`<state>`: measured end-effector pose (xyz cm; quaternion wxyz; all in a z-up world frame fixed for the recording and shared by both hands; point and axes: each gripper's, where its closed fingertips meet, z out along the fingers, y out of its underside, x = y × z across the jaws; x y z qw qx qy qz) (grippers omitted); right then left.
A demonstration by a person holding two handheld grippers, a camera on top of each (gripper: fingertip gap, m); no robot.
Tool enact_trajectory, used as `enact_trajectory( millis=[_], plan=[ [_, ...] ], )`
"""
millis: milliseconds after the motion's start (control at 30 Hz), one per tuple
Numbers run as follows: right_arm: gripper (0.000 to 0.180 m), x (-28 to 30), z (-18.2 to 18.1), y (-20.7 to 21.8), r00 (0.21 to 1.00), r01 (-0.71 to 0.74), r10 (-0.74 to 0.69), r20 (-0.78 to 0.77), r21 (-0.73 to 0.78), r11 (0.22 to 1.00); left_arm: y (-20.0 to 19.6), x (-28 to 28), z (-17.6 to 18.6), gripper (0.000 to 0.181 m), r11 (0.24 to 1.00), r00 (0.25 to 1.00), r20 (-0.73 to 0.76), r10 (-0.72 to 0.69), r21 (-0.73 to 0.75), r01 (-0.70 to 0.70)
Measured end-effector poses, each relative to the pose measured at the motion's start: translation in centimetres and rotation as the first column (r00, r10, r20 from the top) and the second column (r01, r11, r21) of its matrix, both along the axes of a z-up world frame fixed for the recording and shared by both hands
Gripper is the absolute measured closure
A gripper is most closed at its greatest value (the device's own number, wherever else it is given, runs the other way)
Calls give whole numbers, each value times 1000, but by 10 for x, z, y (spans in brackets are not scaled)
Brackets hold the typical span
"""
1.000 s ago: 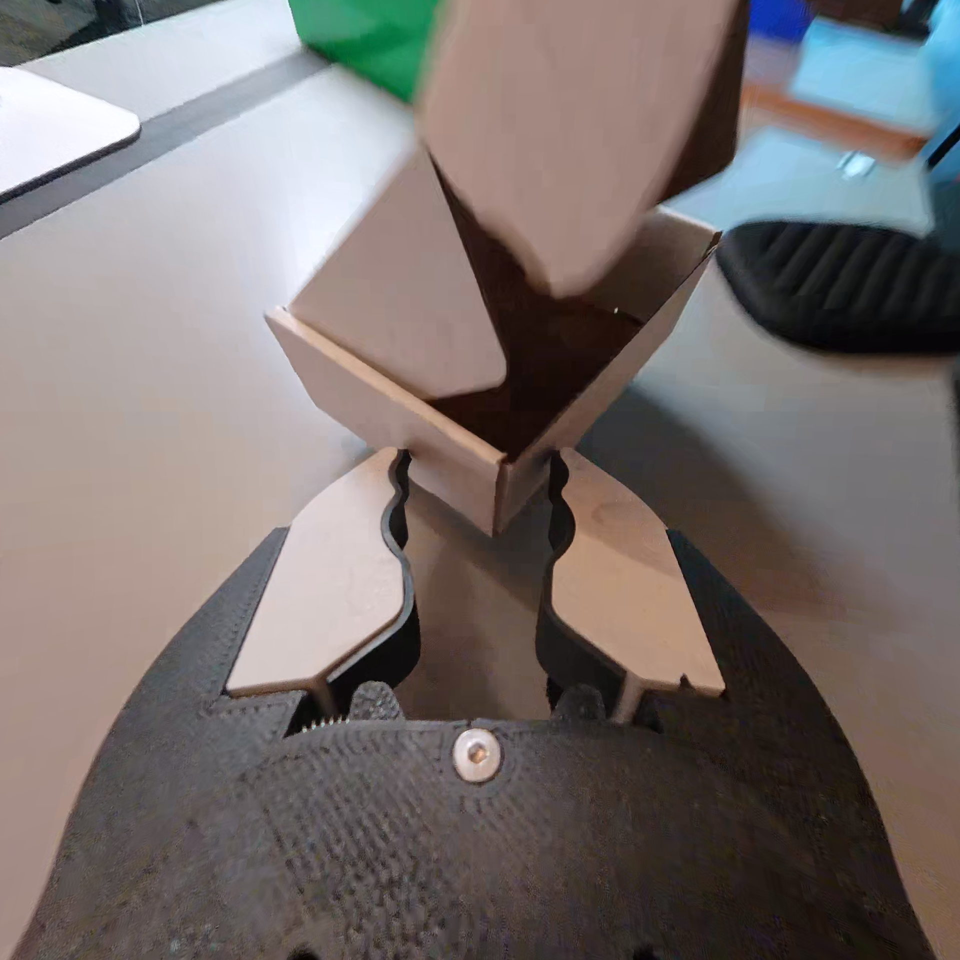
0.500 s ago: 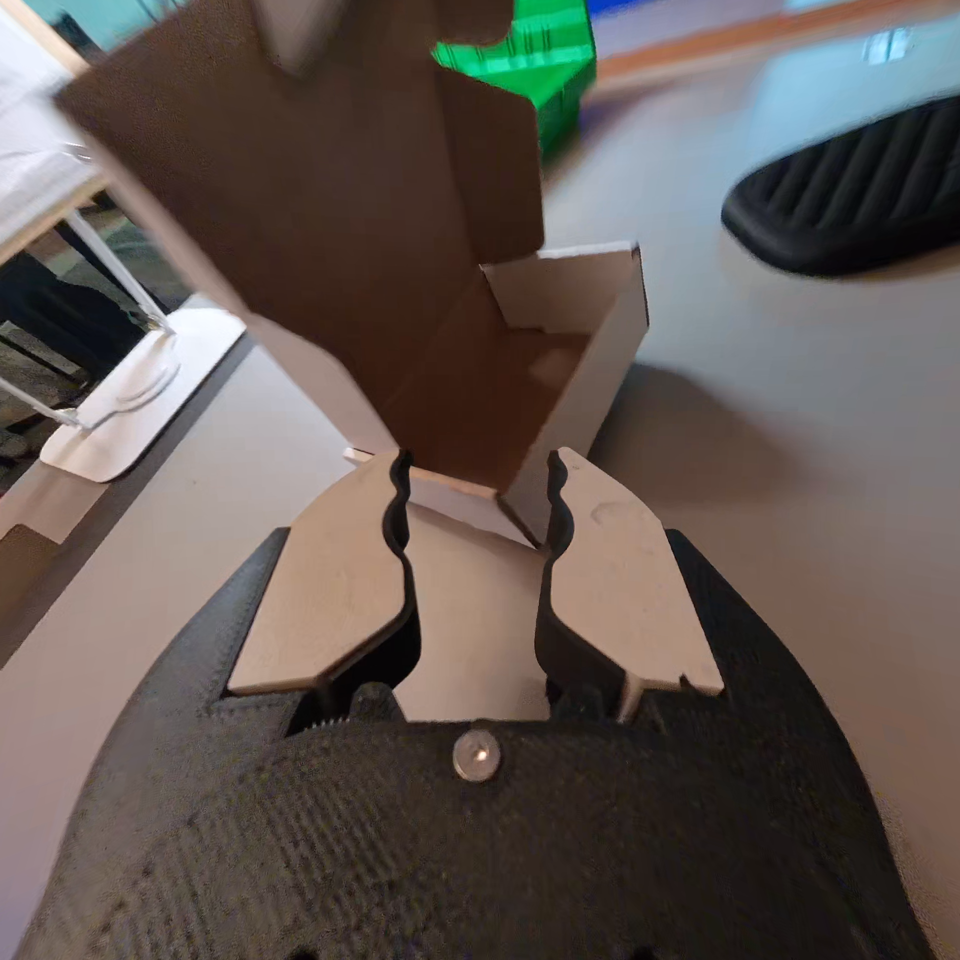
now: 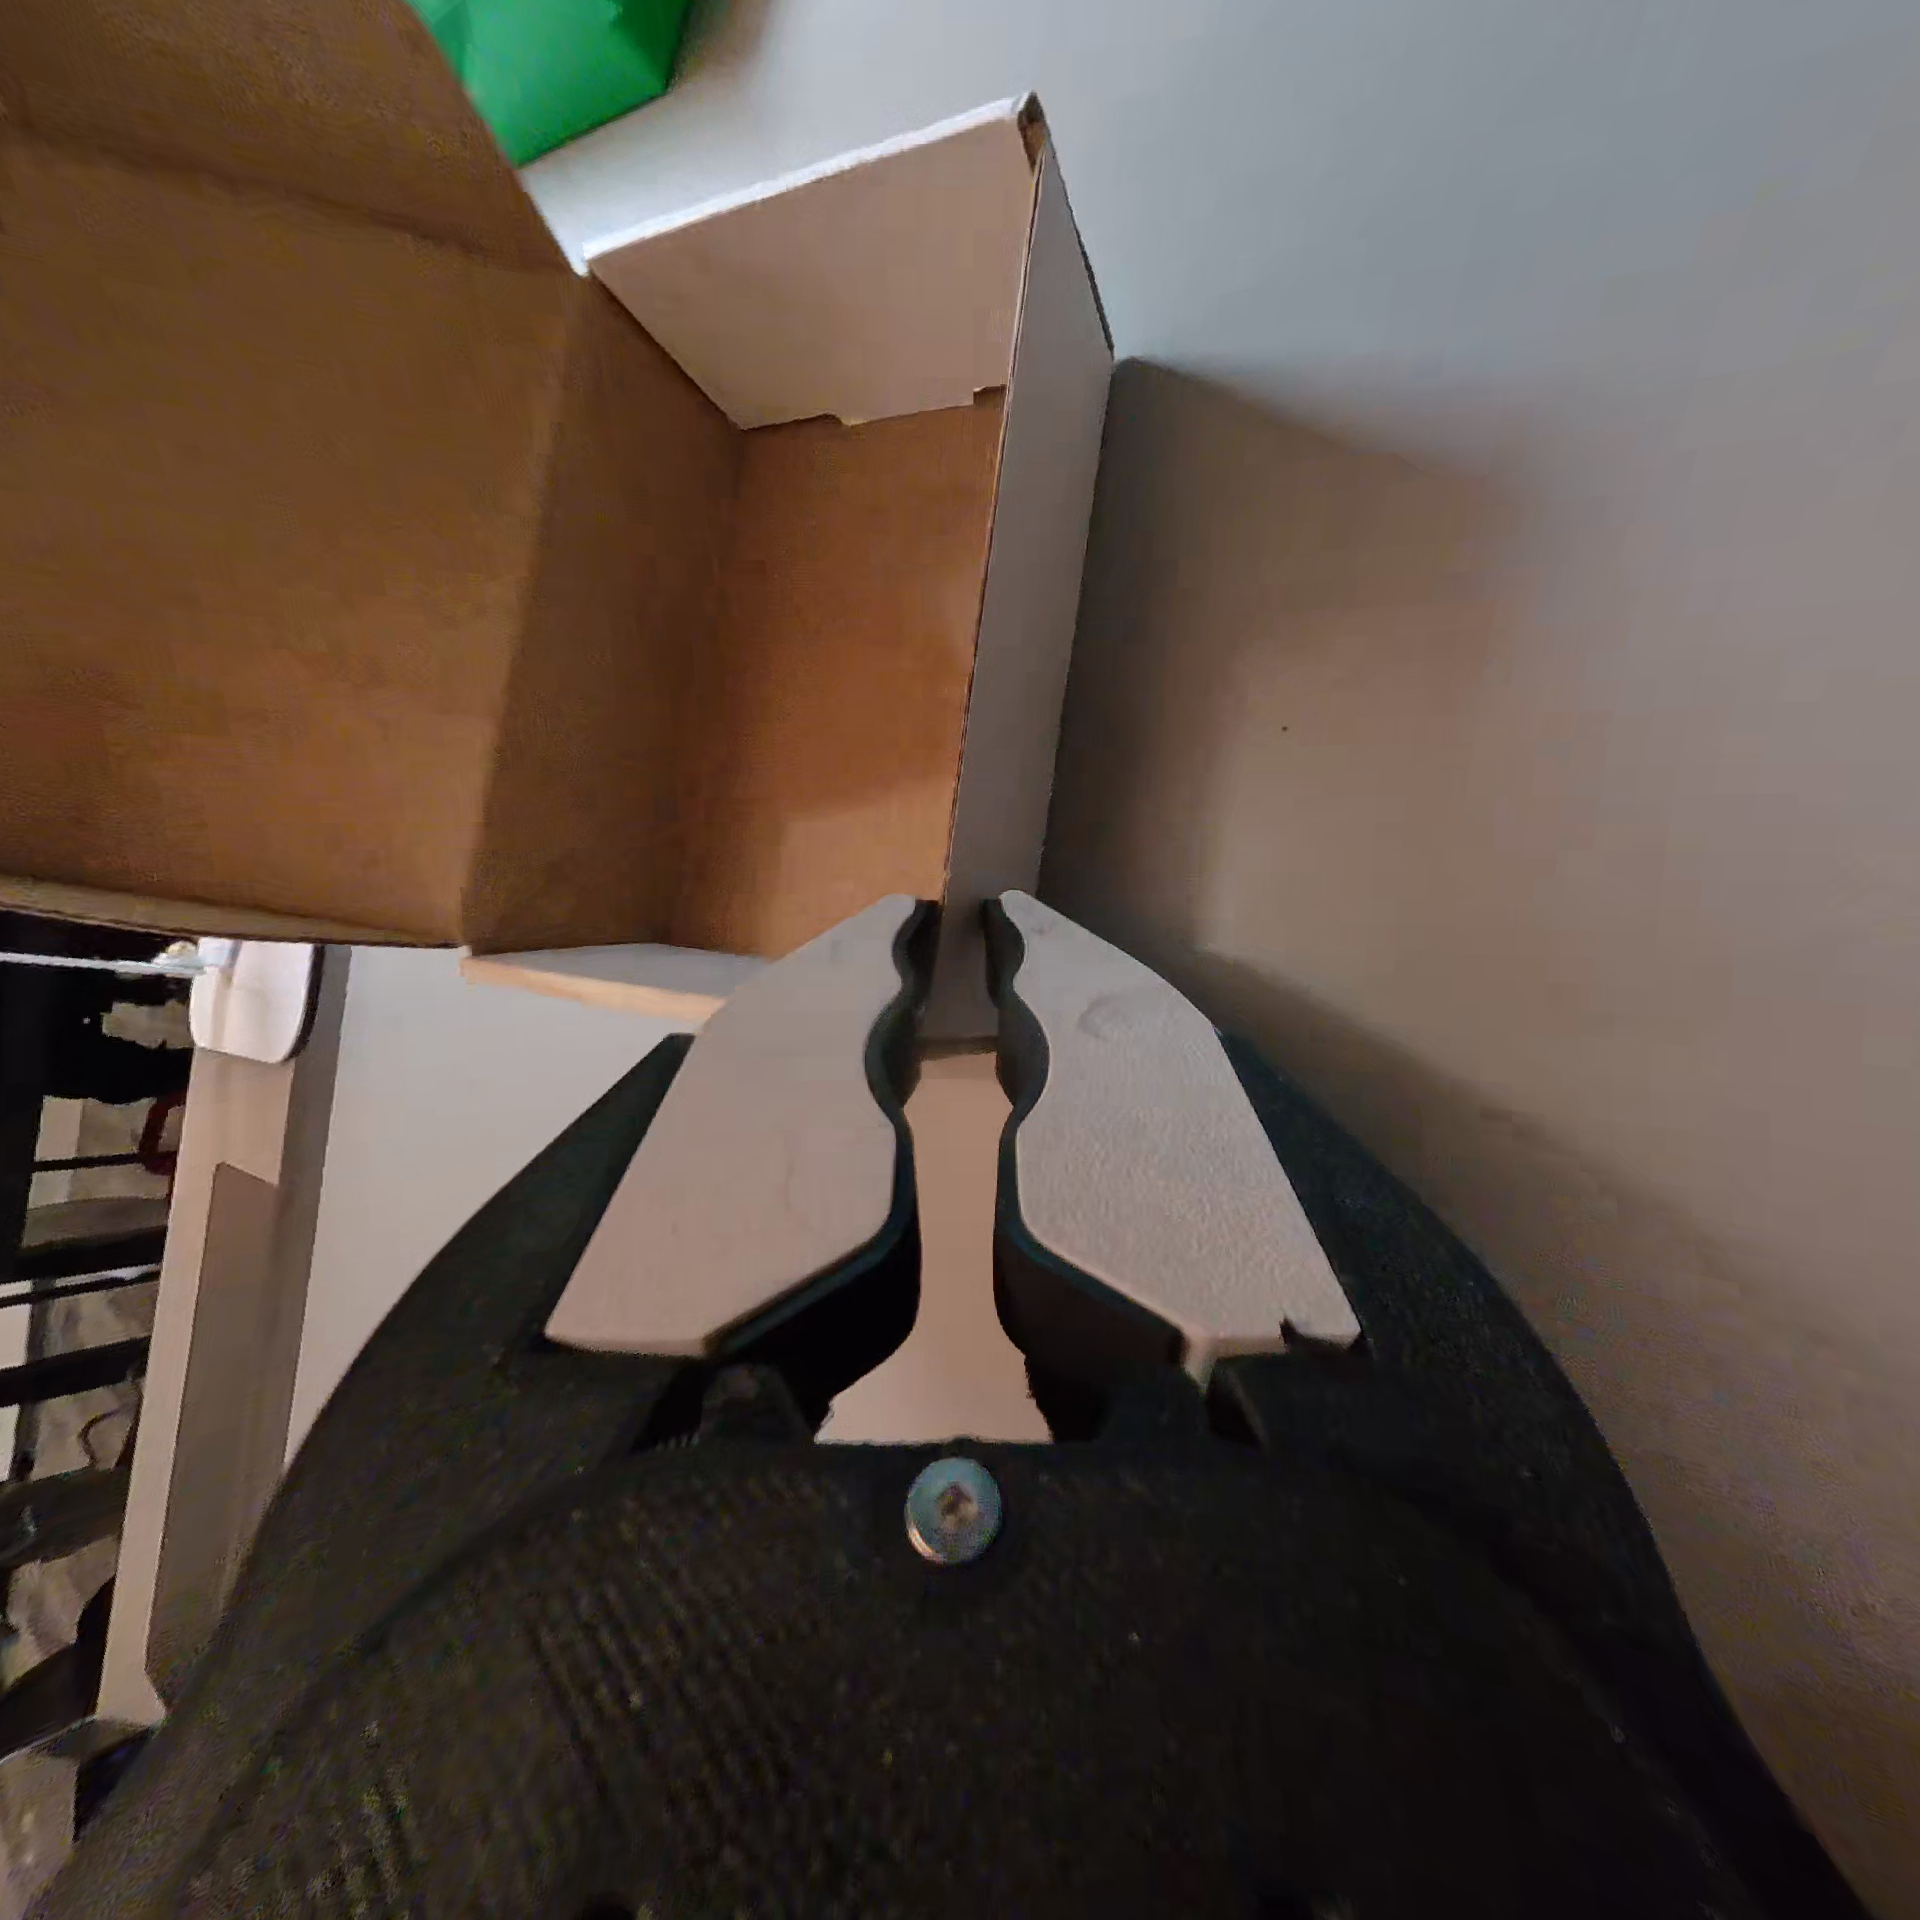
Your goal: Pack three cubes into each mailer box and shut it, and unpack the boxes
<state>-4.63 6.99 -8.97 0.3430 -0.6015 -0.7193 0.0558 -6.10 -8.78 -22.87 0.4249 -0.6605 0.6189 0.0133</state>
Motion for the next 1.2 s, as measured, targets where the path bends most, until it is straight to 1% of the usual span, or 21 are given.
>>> enact_trajectory(
  millis=[100,200,267,333,367,400,467,533,600,667,700,767,800,867,1067,1133,1200],
  plan=[
    [174,-1,-35,32,997,37,-36,68,-8,999,-3,1,0,171,1000,1000,-4,2,7,-2],
    [171,-4,-80,48,988,60,-50,148,-66,996,-5,4,2,169,1000,1000,21,6,-16,-5],
    [167,-6,-105,55,978,70,-55,199,-72,995,-5,4,3,169,1000,999,32,12,-17,-11],
    [163,-9,-118,58,976,74,-57,212,-69,995,-5,5,3,169,999,999,49,20,-26,-19],
    [161,-10,-118,61,977,73,-62,206,-47,996,-6,6,4,169,999,998,54,24,-32,-22],
    [159,-12,-114,63,980,75,-69,189,-28,997,-5,7,4,169,999,998,60,32,-39,-29],
    [148,-16,-96,65,989,105,-103,106,-20,994,-4,8,5,169,997,996,71,59,-60,-55],
    [138,-20,-64,63,992,124,-125,-19,-4,992,-1,9,5,170,995,993,75,86,-65,-81],
    [128,-19,-21,54,975,135,-127,-183,29,990,2,10,6,170,992,991,84,108,-77,-102],
    [117,-12,26,33,920,138,-114,-376,39,990,3,9,6,171,991,989,96,113,-88,-104],
    [118,-4,44,19,886,128,-99,-453,34,991,3,9,7,171,991,989,101,112,-86,-104],
    [120,17,62,-8,820,111,-88,-566,6,994,5,6,9,169,992,988,109,111,-72,-103],
    [121,28,62,-20,793,107,-95,-601,-16,994,5,4,11,167,992,987,119,111,-69,-103],
    [120,51,45,-35,758,133,-138,-637,-55,990,5,1,16,163,993,982,157,101,-78,-89],
    [120,103,-39,-53,668,238,-325,-669,-223,946,11,-14,22,153,988,962,242,125,-114,-100],
    [120,112,-54,-56,623,260,-366,-691,-259,930,12,-18,27,150,984,948,280,148,-137,-113],
    [120,118,-60,-54,580,285,-387,-717,-266,921,15,-23,37,149,978,922,344,178,-165,-127]
  ],
)
